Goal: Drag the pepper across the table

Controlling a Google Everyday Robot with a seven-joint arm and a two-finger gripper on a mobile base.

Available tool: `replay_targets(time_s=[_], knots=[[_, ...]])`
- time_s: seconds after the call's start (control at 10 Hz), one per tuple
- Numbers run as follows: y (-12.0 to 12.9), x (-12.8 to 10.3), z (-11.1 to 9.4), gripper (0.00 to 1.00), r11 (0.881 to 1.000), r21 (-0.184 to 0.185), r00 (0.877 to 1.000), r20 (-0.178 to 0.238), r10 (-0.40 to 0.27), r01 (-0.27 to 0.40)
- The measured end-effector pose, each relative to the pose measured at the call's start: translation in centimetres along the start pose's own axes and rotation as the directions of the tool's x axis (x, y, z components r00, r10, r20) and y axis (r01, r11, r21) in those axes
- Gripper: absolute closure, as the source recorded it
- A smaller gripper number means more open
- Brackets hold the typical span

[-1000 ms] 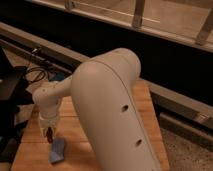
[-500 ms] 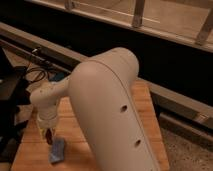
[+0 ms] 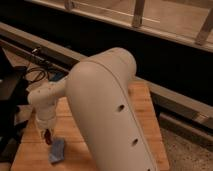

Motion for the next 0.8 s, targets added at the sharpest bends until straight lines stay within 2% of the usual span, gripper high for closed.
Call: replay_targets(time_s=[0.2, 0.5, 0.8], knots=[[1.6, -1.5, 0.9, 0.98, 0.999, -0.01, 0.999, 0.003, -0.039, 0.039], [1.3, -3.1, 2.1, 0.98, 0.995, -0.073, 0.997, 0.034, -0.066, 0.068], [2.2, -3.9, 3.3, 0.98, 0.984, -0.112, 0.99, 0.042, -0.134, 0.138]])
